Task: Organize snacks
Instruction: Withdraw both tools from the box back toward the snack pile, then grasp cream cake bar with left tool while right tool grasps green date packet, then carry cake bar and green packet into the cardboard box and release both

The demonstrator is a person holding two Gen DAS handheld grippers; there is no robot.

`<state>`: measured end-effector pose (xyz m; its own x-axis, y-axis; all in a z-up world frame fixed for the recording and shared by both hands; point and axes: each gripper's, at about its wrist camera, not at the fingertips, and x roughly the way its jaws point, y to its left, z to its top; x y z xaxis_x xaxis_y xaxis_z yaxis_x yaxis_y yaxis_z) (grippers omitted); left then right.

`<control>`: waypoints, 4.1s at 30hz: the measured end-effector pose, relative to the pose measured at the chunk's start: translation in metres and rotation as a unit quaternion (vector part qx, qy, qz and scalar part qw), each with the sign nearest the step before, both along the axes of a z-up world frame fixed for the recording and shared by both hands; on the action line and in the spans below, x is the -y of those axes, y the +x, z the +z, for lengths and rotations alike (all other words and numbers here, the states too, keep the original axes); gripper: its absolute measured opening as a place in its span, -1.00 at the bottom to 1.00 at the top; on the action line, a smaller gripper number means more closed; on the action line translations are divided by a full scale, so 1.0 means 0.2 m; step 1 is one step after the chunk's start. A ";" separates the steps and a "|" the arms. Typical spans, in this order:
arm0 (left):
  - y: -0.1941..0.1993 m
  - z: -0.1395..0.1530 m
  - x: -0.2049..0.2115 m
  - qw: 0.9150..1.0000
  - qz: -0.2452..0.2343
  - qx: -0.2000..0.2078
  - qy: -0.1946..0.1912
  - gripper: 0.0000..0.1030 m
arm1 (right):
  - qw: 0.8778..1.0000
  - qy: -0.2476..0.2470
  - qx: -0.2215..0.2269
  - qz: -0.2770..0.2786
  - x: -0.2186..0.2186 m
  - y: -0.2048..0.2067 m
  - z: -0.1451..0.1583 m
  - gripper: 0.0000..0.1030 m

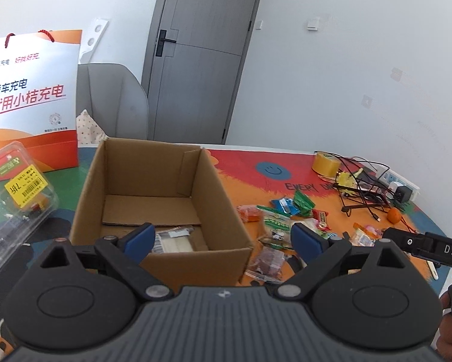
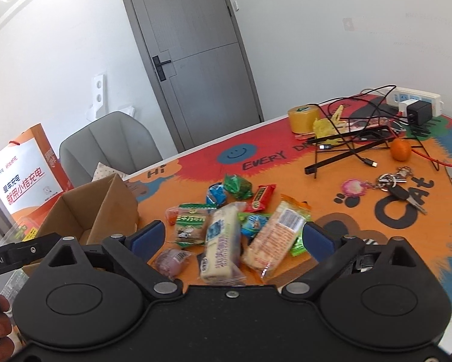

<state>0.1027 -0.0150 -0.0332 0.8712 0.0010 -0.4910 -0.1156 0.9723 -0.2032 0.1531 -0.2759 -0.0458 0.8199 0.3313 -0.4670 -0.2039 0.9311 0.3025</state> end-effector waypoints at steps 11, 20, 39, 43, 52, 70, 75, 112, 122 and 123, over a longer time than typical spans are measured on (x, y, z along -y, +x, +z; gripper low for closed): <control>0.08 -0.03 0.18 0.999 -0.045 -0.003 -0.007 0.86 | 1.000 0.000 -0.007 -0.021 0.14 0.01 -0.06 0.71; 0.18 -0.05 0.31 0.999 -0.054 -0.004 0.005 0.81 | 0.999 0.017 -0.037 -0.025 0.22 0.09 -0.16 0.18; 0.45 -0.22 0.55 0.995 -0.079 -0.056 0.001 0.37 | 0.995 0.029 -0.085 -0.035 0.32 0.33 -0.36 -0.06; 0.52 -0.28 0.56 0.994 -0.079 -0.081 -0.006 0.28 | 0.995 0.028 -0.093 -0.031 0.31 0.37 -0.38 -0.05; 0.62 -0.38 0.57 0.990 -0.081 -0.114 -0.018 0.19 | 0.996 0.023 -0.089 -0.016 0.27 0.43 -0.39 0.09; 0.64 -0.41 0.59 0.987 -0.098 -0.124 -0.013 -0.39 | 0.997 -0.018 -0.071 0.011 0.19 0.43 -0.40 -0.43; 0.62 -0.37 0.57 0.985 -0.115 -0.129 -0.025 -0.42 | 0.998 -0.007 -0.069 -0.007 0.24 0.39 -0.37 -0.44; 0.20 0.10 0.02 0.997 -0.051 0.008 -0.059 -0.44 | 0.998 0.004 0.029 0.055 -0.24 0.15 0.09 -0.44; 0.15 0.13 -0.17 0.998 -0.009 0.015 -0.064 -0.45 | 0.995 0.009 0.044 0.090 -0.40 0.13 0.16 -0.44; 0.14 0.13 -0.19 0.998 -0.006 0.015 -0.064 -0.45 | 0.995 0.009 0.045 0.094 -0.42 0.13 0.17 -0.44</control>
<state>0.1307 0.0230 -0.0081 0.8849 -0.0696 -0.4606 -0.0969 0.9397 -0.3281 0.1793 -0.1923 -0.0119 0.7812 0.4900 -0.3869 -0.4009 0.8688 0.2908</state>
